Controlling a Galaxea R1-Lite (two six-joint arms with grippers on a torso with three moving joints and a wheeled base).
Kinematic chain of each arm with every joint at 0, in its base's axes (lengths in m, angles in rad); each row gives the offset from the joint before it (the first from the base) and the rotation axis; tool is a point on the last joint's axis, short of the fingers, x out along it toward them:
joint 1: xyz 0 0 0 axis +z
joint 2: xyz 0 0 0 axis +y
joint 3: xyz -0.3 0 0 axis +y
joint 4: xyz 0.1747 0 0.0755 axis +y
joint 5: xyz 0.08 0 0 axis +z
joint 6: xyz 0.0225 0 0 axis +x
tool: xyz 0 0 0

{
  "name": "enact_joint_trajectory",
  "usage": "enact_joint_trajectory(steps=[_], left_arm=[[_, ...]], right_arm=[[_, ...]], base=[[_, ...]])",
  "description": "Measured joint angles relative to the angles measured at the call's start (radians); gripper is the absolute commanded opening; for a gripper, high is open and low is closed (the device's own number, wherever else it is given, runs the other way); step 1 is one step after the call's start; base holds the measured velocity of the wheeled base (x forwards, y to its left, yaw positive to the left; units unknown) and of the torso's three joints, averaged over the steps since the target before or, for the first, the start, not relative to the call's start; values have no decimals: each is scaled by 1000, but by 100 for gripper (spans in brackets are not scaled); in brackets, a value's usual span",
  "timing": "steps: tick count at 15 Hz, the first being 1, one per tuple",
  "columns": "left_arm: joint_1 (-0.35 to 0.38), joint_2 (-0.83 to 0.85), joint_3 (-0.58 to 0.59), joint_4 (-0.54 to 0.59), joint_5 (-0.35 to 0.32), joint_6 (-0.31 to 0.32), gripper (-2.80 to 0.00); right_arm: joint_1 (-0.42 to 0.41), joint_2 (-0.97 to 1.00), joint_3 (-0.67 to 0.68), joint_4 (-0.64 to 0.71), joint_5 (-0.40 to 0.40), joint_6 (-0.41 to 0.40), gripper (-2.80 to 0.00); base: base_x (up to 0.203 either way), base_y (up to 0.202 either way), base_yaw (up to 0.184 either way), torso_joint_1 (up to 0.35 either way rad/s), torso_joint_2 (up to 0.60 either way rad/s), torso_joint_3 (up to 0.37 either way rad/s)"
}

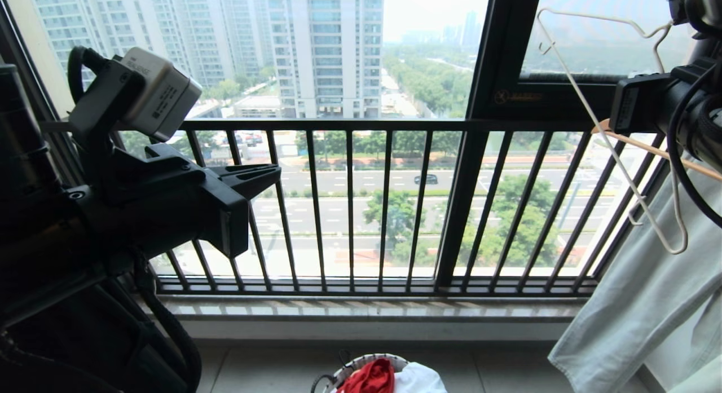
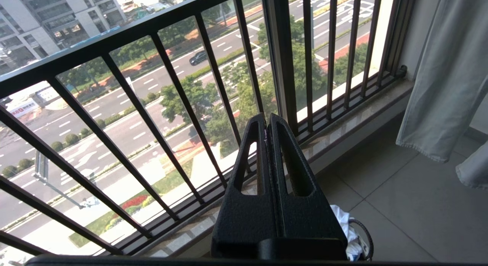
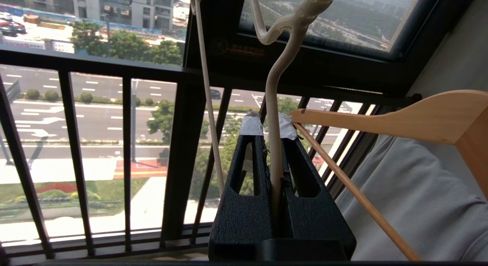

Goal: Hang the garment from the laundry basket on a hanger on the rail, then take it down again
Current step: Hang the clothes rack on the clothesline

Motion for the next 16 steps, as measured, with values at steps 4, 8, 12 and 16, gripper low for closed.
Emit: enact_joint_trajectory(steps=[4,8,12,16], left_arm=[[0,-4,0,1,-1,0,-280],[0,-10,1,1,-1,0,-280],[0,-13,2,0,0,0,-280],[0,-14,2,0,0,0,-280]], right_arm=[[-23,40,-40,14,5,0,-280],[-32,86,-123,71,12,-1,-280],[-33,124,-172,105,16,-18,-280],[-34,149,-257,219,28,-23,-280]], base=[[0,0,0,0,0,0],[0,0,0,0,0,0],[0,0,0,0,0,0],[0,0,0,0,0,0]])
